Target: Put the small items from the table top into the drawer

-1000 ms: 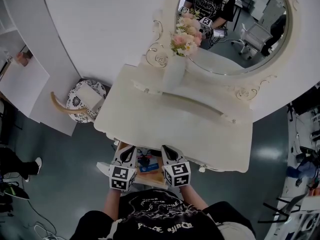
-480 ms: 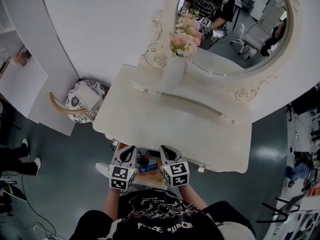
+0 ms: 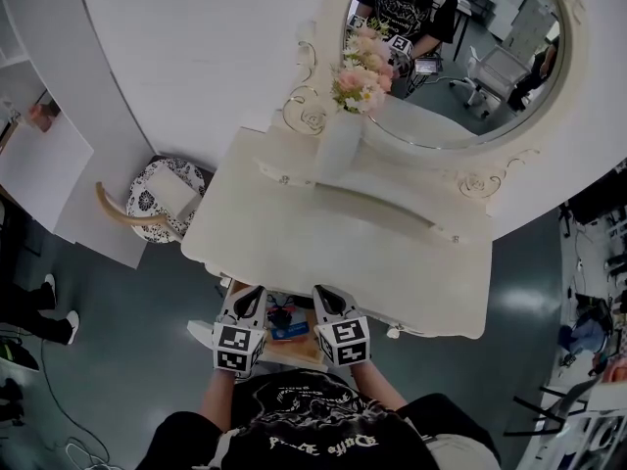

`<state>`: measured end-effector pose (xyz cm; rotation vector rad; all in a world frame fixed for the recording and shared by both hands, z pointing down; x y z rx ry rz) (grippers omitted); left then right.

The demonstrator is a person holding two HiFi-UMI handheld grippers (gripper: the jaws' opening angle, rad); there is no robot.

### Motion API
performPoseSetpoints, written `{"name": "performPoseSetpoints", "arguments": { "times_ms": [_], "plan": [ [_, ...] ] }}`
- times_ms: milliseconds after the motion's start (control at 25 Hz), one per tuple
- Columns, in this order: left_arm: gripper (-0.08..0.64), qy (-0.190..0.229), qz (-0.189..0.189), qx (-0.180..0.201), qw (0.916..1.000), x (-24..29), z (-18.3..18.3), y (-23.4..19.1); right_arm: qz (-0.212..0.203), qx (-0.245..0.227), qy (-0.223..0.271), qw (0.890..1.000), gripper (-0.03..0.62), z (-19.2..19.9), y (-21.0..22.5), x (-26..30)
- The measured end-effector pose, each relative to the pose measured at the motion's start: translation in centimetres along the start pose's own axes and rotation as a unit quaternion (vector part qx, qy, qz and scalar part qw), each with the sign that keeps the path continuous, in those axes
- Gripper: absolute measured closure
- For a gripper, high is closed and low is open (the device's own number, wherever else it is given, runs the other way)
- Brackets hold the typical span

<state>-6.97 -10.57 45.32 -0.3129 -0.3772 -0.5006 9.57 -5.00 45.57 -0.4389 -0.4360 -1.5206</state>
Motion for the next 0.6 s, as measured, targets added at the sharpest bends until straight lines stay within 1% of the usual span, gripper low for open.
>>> {"name": "performPoseSetpoints", "arguments": {
  "times_ms": [600],
  "plan": [
    [0.545,-0.002,0.001,0.0,1.0,-0.13,0.33,-0.15,-0.001,-0.008,-0.002,1.0,0.583,0.23,-0.33,0.08]
  ]
}}
Point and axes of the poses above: the fingertips, and each gripper's own axes: x forward along the fingers, y to its right, z out of its underside, the point moved 6 cm from there along -x, backward along the fingers, and after that the axes turned 10 degrees about z, right-handed, at the moved point
